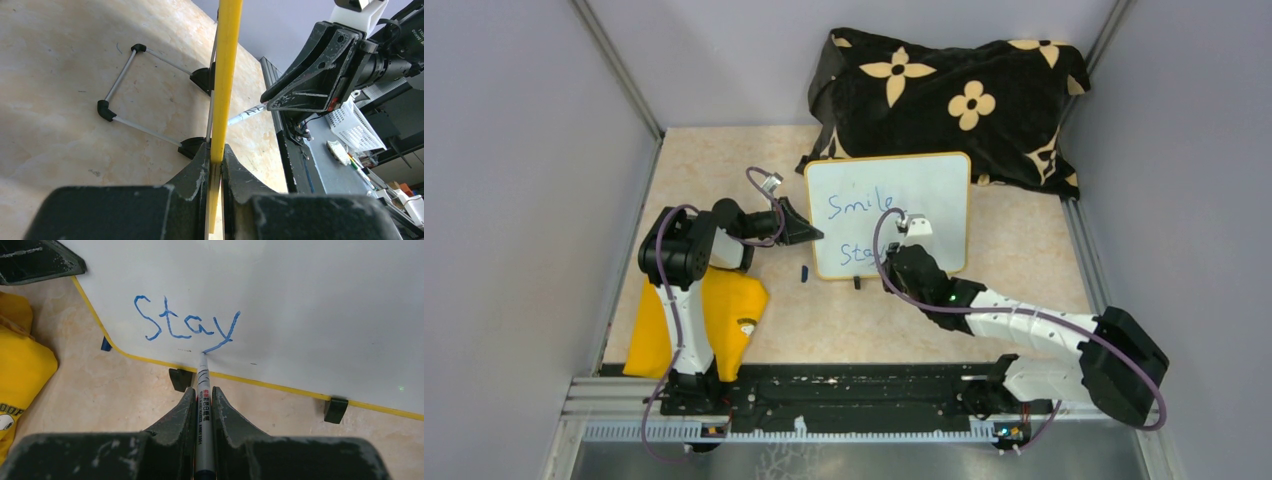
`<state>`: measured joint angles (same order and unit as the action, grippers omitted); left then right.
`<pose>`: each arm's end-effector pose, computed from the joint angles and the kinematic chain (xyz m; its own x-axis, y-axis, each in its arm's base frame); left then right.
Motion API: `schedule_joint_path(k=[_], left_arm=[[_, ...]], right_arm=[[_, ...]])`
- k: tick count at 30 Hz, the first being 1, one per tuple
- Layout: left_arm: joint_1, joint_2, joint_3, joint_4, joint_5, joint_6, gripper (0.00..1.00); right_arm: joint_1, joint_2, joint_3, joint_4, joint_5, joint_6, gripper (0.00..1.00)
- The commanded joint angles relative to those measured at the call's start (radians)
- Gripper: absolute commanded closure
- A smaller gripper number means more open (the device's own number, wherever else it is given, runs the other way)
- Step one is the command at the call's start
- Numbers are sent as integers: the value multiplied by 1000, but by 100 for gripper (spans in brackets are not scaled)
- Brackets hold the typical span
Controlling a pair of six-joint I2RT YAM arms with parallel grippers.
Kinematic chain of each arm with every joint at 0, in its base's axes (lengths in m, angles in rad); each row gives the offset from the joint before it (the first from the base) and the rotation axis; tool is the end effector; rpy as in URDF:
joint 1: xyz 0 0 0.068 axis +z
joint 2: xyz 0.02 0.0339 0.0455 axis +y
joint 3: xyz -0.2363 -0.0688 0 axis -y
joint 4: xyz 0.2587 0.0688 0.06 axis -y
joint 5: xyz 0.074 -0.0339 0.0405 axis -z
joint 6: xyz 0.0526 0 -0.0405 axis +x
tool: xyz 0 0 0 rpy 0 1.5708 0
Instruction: Write a sentence on the whiteboard
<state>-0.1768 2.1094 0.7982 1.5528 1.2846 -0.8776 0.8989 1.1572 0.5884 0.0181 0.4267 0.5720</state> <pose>0.3375 -0.1116 0.1030 -0.5930 -0.1146 -0.7970 0.7988 0.0405 -0.6002 0.1908 0.2049 0.1773 -0.5407 0.1118 -0.8337 -0.2381 0.9302 0.2792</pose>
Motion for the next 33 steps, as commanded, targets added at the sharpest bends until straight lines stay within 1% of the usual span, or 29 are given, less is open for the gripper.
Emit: schedule_joint_path(k=[1, 4, 7, 11, 13, 20, 25, 33], left_arm=[[-23, 60, -9, 179, 1, 9, 100], [-23, 59, -9, 179, 4, 9, 100], [-23, 59, -8, 176, 4, 12, 100], [-23, 59, -9, 175, 5, 11, 100], [-23, 59, -8, 174, 5, 12, 100], [-23, 57, -10, 173, 5, 12, 100], [-23, 57, -10, 167, 4, 19, 100], [-23, 60, -10, 151, 5, 30, 100]], right_arm=[[-9, 42, 15, 47, 16, 2, 100], [-9, 53, 30, 42, 15, 1, 100], [-9, 27, 37, 24, 19, -1, 100], [-9, -68, 39, -15, 35, -7, 100], [-8, -120, 39, -62, 54, -11, 100], [-11, -255, 39, -158, 176, -67, 100], [-13, -281, 42, -187, 243, -113, 100], [-11, -267, 76, -169, 242, -200, 100]])
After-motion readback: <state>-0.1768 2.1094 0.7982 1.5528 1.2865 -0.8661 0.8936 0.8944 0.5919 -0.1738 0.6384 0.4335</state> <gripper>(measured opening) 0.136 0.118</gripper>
